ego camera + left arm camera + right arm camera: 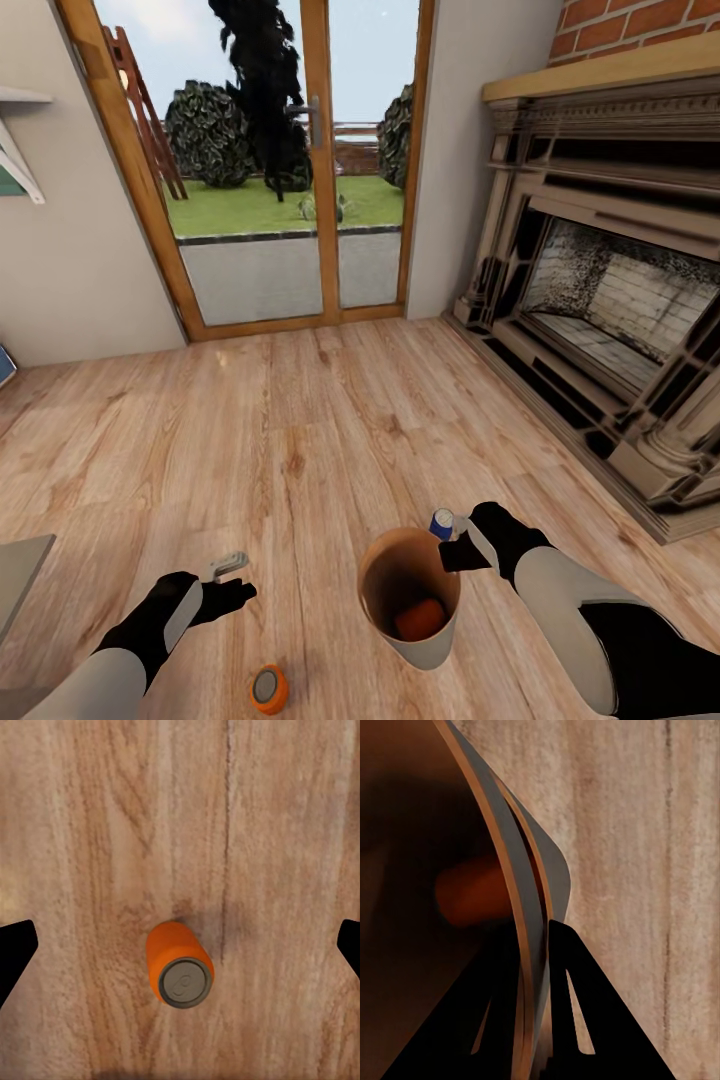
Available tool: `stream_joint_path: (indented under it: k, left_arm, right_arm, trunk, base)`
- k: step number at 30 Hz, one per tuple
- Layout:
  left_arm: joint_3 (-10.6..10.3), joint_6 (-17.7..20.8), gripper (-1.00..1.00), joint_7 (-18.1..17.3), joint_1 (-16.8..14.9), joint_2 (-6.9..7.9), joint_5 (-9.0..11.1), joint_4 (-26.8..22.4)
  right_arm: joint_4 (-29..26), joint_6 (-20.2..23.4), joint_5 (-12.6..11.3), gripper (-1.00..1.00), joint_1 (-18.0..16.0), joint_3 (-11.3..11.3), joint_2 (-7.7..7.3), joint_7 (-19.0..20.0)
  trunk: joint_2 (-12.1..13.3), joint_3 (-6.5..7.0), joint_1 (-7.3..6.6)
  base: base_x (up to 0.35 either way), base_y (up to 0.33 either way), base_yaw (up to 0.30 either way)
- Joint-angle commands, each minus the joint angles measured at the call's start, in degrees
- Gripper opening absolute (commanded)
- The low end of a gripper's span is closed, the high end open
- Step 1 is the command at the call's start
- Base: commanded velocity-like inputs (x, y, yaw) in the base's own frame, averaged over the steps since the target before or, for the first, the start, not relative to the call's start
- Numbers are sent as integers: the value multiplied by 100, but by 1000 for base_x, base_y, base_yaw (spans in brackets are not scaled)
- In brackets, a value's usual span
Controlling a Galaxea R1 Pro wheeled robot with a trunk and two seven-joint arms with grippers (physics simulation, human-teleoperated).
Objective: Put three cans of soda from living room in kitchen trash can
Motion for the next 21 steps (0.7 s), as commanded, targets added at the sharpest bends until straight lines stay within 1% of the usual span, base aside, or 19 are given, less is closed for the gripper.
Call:
stream_joint_path:
  k: [1, 6, 10, 13, 14, 17, 18, 21]
  left_arm:
    - [0, 0, 100, 0, 0, 0, 0, 0]
    - [0, 1, 100, 0, 0, 0, 0, 0]
    - [0, 6, 100, 0, 0, 0, 0, 0]
    - [0, 7, 100, -1, 0, 0, -4, 16]
    - [0, 10, 100, 3, 0, 0, -9, 25]
    - [0, 10, 100, 7, 0, 0, -13, 38]
    - [-2, 10, 100, 11, 0, -3, -15, 46]
    - [-5, 7, 100, 19, 0, -6, -19, 56]
  right_arm:
    - [0, 6, -84, -100, -2, -35, 1, 28]
    - [0, 13, -84, -100, -2, -36, 2, 32]
    - [-7, 133, -86, -100, -4, -50, 7, 33]
    - [-48, 462, -100, -100, -12, -56, 7, 38]
    - [-141, 673, -113, -100, -15, -64, 3, 43]
    - [-420, 1003, -138, -100, -14, -76, -33, 88]
    - [-691, 1262, -150, -100, -11, -80, -93, 194]
    - [-1160, 1667, -151, -100, -7, -75, -192, 517]
  trunk:
    - [0, 0, 0]
    - [0, 0, 0]
    - [0, 0, 0]
    - [0, 0, 0]
    - [0, 0, 0]
    - [0, 0, 0]
    - [0, 0, 0]
    - [0, 0, 0]
  base:
    - [0, 0, 0]
    - [0, 0, 0]
    - [0, 0, 0]
    - [0, 0, 0]
    - [0, 0, 0]
    - [0, 0, 0]
    - [0, 0, 0]
    - [0, 0, 0]
